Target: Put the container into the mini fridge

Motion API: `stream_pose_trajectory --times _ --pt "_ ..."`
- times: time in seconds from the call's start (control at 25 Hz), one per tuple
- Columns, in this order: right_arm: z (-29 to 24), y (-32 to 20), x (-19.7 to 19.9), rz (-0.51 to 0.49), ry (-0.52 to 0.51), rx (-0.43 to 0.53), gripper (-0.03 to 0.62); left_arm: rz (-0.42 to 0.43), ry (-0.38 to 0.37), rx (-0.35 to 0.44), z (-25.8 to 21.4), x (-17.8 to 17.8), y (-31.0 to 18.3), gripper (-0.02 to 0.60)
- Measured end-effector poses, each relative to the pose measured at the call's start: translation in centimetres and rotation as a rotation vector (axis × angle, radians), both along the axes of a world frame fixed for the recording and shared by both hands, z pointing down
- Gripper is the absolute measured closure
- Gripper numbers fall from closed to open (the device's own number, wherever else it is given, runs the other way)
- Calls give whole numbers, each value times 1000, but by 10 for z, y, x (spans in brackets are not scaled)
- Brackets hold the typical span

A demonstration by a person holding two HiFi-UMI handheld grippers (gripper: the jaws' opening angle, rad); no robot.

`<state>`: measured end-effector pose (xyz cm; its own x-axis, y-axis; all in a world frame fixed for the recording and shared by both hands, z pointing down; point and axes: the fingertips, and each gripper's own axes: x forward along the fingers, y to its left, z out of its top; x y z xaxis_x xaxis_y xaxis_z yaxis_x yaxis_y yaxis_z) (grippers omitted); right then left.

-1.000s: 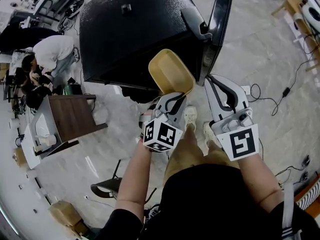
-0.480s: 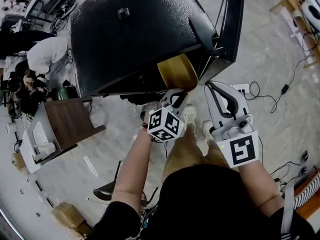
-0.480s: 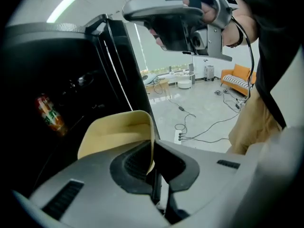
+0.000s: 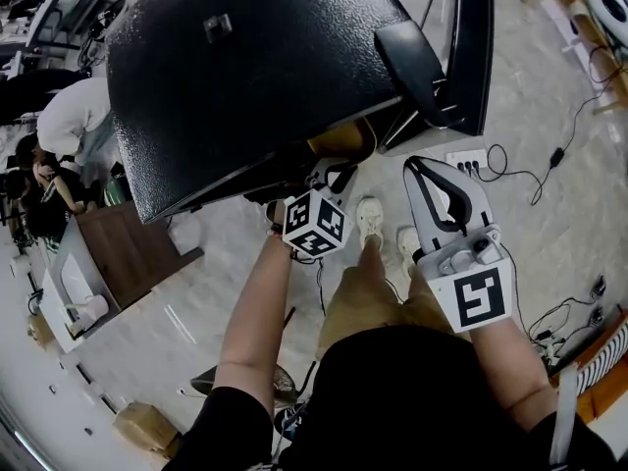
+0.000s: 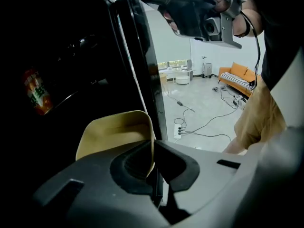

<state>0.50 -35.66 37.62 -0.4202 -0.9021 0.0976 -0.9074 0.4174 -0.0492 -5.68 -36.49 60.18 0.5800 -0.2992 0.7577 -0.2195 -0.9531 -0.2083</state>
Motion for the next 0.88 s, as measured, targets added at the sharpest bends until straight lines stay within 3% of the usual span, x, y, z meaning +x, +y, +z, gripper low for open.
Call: stream_pose_trajectory --times 0.88 --pt "38 -7 1 71 63 -77 557 26 -48 47 48 -4 -85 549"
